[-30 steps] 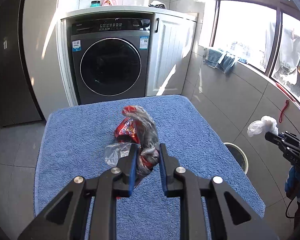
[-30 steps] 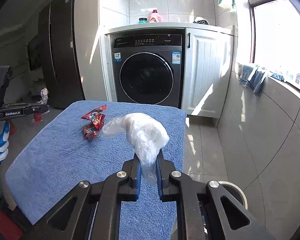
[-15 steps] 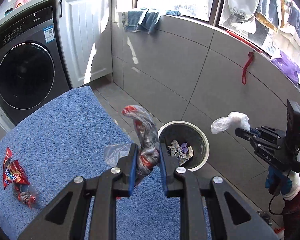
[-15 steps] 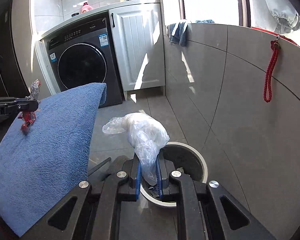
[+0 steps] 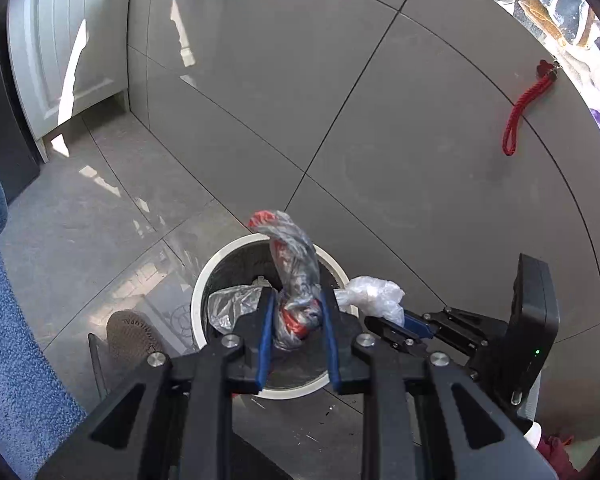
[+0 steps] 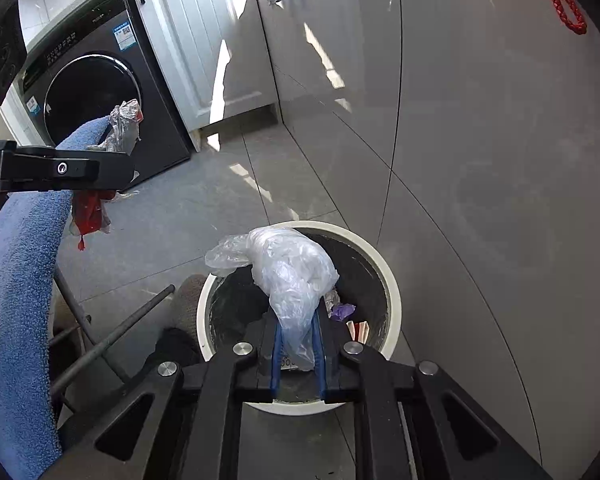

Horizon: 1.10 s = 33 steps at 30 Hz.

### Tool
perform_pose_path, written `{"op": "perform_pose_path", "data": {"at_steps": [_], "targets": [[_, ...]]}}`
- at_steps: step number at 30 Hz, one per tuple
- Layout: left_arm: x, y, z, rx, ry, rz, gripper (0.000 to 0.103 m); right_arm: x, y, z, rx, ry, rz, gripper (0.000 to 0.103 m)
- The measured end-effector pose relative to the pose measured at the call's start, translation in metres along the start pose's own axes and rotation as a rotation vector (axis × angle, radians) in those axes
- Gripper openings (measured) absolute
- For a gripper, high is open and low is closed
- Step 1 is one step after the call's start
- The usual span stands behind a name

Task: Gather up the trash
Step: 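Open both tools over the bin to drop the bags, then move both open tools back over the table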

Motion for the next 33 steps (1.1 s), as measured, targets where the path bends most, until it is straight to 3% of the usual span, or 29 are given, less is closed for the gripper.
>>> {"op": "perform_pose_path", "data": {"at_steps": [3,5,6,7,13,18,25,33], "targets": [[0.021,0.005,-0.004,-0.025,-0.025,-0.031,0.027,0.014,-0.002,0.007,0.015,-0.011,-0.024,0.016],[0.031,0.008,-0.006,-0.039,-0.038,-0.045,0.039,0.022,-0.002,0.011,0.026,-0.012,-0.038,0.025],[0.033,0.008,-0.009,-0.045,-0.044,-0.047,0.044,0.025,-0.003,0.013,0.031,-0.02,-0.044,0.035],[0.036,0.009,-0.007,-0.051,-0.048,-0.047,0.044,0.027,-0.005,0.015,0.036,-0.027,-0.049,0.04],[0.023,0.007,-0.005,-0.06,-0.052,-0.02,0.044,0.014,-0.01,0.017,0.041,-0.028,-0.046,0.04],[-0.024,-0.006,0.009,-0.004,0.023,0.076,0.044,-0.019,-0.008,0.007,0.016,-0.028,0.008,0.041],[-0.123,-0.049,0.021,0.05,0.139,0.244,0.044,-0.082,-0.005,-0.028,-0.083,-0.031,0.107,0.041],[-0.216,-0.118,0.01,0.095,0.301,0.311,0.046,-0.141,-0.004,-0.082,-0.163,0.025,0.222,0.042]]}}
Point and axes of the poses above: each gripper's, at about its wrist camera, not at the fingertips, and x roughly the way its jaws point, z to its right, y to its top, the point moved 1 cm from there along x, roughly the way its jaws point, and after that the axes turned 5 degrees about -y, right-handed, at the moved point
